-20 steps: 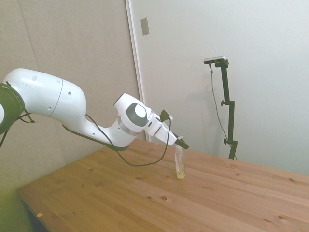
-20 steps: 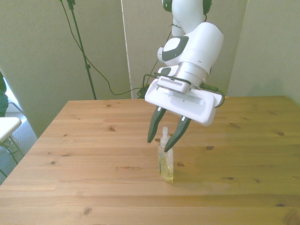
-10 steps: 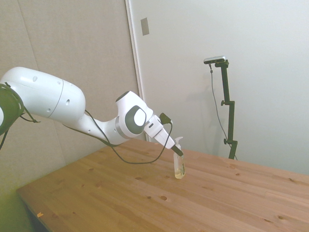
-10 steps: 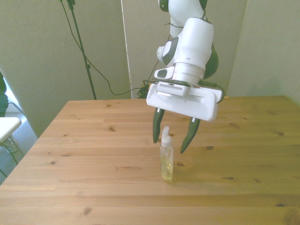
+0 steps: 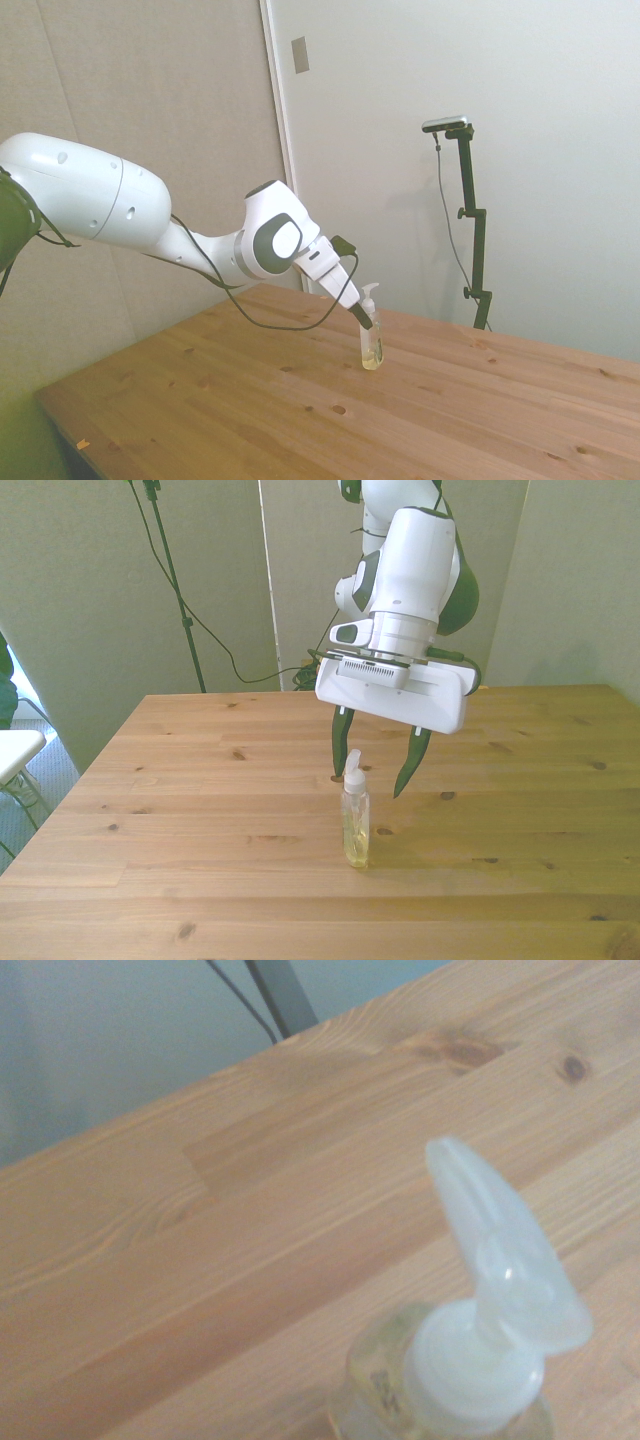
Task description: Stand the sanitizer
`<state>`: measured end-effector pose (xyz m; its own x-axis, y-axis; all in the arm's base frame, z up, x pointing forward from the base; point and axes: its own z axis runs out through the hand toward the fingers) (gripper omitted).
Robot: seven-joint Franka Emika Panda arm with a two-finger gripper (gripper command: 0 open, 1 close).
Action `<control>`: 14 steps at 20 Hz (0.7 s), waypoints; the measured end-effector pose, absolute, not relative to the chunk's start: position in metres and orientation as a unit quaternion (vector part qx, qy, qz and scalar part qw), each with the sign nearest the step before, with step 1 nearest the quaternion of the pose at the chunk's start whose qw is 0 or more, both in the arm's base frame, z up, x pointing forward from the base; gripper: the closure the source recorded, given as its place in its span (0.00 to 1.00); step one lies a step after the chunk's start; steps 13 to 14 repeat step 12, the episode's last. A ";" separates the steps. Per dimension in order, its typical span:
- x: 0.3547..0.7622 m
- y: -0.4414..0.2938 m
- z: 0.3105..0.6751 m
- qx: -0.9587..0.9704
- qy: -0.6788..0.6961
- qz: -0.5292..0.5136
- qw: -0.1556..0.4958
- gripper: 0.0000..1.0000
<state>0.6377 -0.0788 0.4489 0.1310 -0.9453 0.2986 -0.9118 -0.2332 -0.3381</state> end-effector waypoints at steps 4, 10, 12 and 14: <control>0.619 -0.065 0.450 -0.799 0.577 -0.166 0.028 0.00; 0.566 -0.044 0.447 -0.843 0.525 -0.113 0.027 0.00; 0.546 -0.039 0.443 -0.851 0.515 -0.101 0.030 0.00; 0.546 -0.039 0.443 -0.851 0.515 -0.101 0.030 0.00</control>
